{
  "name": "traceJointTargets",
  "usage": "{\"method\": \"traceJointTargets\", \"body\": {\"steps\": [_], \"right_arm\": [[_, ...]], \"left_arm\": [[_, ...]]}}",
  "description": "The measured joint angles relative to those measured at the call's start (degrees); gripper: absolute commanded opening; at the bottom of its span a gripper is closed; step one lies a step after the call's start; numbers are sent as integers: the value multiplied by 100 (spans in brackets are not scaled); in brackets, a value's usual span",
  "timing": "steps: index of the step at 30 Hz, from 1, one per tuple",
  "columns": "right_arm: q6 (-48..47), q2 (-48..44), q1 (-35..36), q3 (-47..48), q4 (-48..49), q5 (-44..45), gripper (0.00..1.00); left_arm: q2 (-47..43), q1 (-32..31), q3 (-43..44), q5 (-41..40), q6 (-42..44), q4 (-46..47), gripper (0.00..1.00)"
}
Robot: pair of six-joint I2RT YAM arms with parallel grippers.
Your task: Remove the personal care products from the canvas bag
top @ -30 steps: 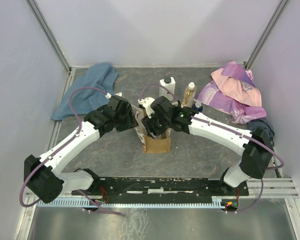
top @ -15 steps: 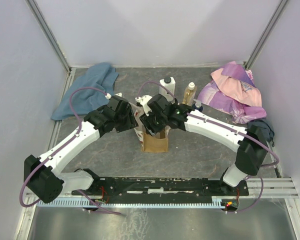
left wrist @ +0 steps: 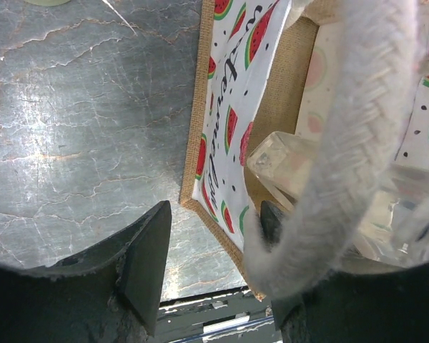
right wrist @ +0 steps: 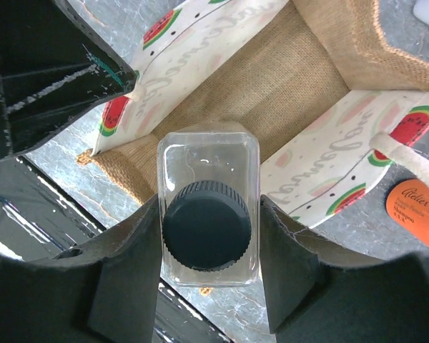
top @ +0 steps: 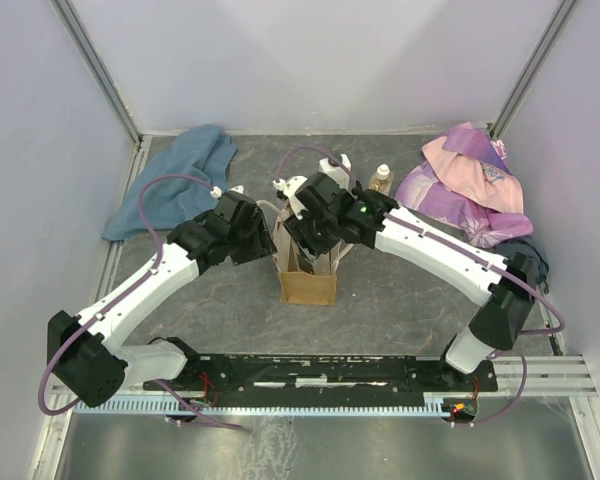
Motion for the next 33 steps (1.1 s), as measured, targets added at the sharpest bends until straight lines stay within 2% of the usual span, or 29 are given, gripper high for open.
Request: {"method": "traceJointTargets", "body": {"steps": [11,20,27,33], "right_arm": [[57,-264,0,664,-518,402,34],[-179,-466,-42,2050,-931,1150,34],[-275,-658,-431,2326,-885,1447,38],[-308,-925,-981,2299,-785,1528,36]], "left_arm": [[-17,0,-15,-4,-2,2,61],[-131,0,-116,-74,-4,0,61],[-258,0,-175,-177,-4,-57,62],[-260,0,-173,-291,-2,-188,63]]}}
